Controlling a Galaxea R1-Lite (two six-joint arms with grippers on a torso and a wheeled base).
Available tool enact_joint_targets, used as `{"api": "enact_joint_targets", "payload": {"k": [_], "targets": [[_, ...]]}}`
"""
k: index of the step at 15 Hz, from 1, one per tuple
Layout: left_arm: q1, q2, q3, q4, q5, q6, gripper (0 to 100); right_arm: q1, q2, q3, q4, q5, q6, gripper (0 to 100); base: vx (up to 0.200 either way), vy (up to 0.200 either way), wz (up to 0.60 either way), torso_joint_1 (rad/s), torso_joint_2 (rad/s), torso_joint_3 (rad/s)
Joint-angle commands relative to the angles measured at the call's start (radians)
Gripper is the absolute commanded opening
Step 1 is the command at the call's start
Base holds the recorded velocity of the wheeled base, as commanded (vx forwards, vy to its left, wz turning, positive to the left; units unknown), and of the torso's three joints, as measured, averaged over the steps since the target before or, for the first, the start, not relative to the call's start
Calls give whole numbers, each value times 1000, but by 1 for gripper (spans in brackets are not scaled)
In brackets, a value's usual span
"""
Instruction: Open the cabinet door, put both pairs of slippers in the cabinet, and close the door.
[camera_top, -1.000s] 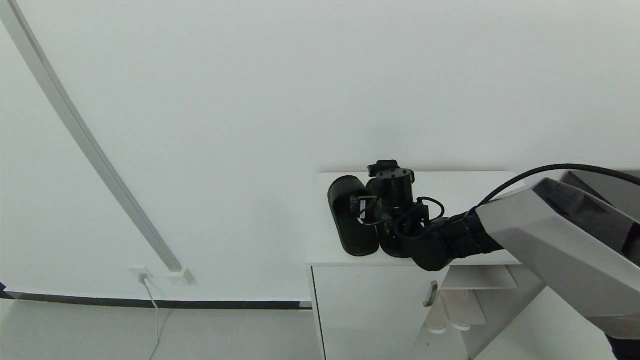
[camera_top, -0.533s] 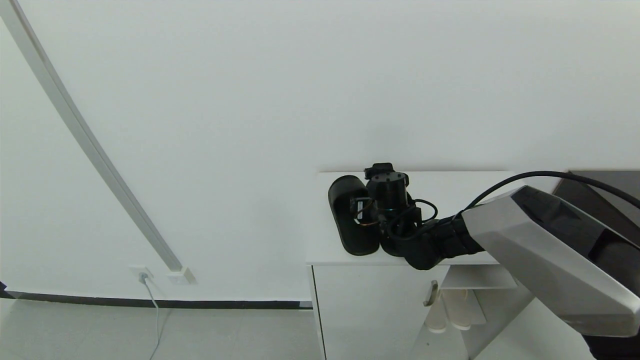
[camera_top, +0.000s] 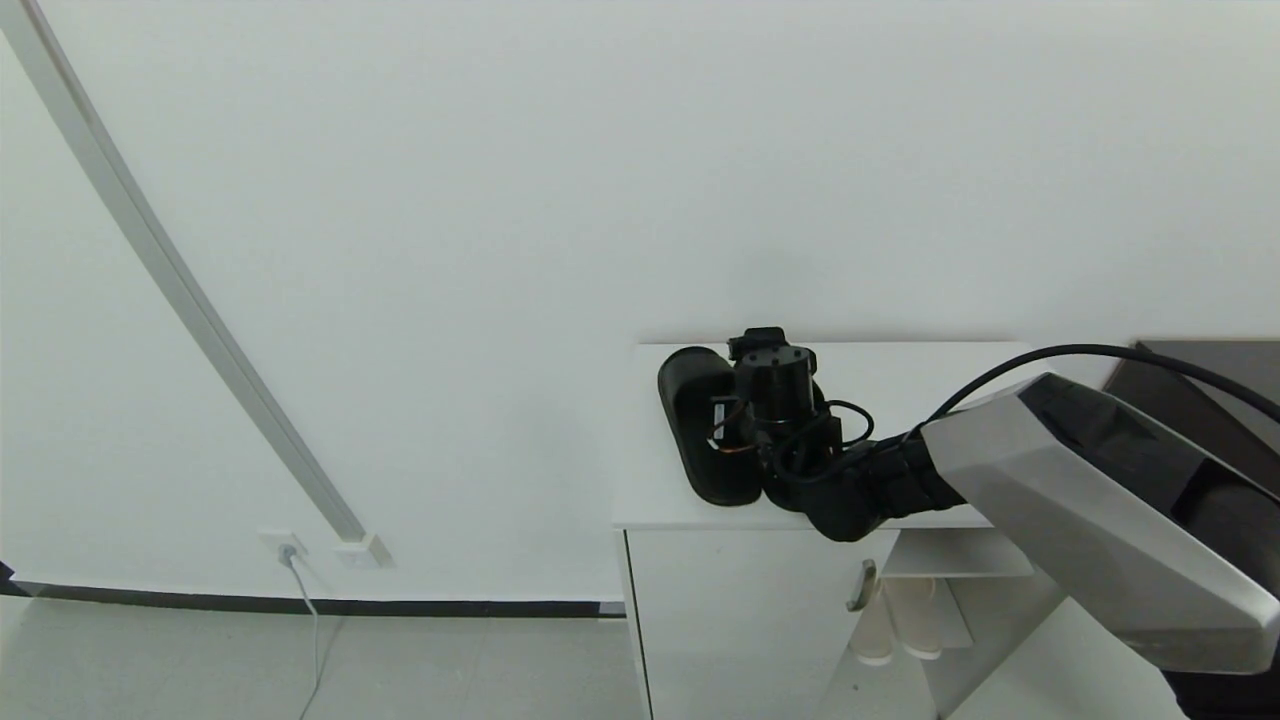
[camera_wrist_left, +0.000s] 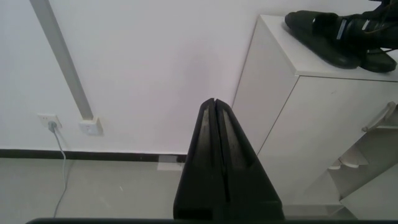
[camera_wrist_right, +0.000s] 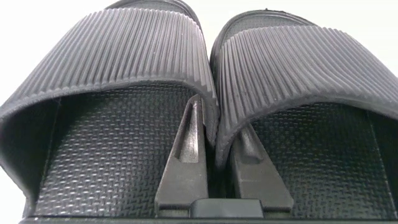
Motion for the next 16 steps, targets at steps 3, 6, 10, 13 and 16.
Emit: {"api": "enact_joint_targets", "payload": {"k": [3,6,10,13,16], "targets": [[0,1,-1,-2,4,-3,0,0,-99,104,-42,57,-8,0,0,0,0,0,0,0],[0,1,-1,0,4,-2,0,0,-309,384,-142,218,-61,0,0,0,0,0,0,0],[0,1,-1,0,4,-3,0,6,-584,714,-150,339,-92,0,0,0,0,0,0,0],[0,1,0,0,4,-2,0,19,-752,915,-150,465,-86,0,0,0,0,0,0,0],[0,1,0,0,4,-2,0,36,-805,990,-148,486,-84,0,0,0,0,0,0,0]]}}
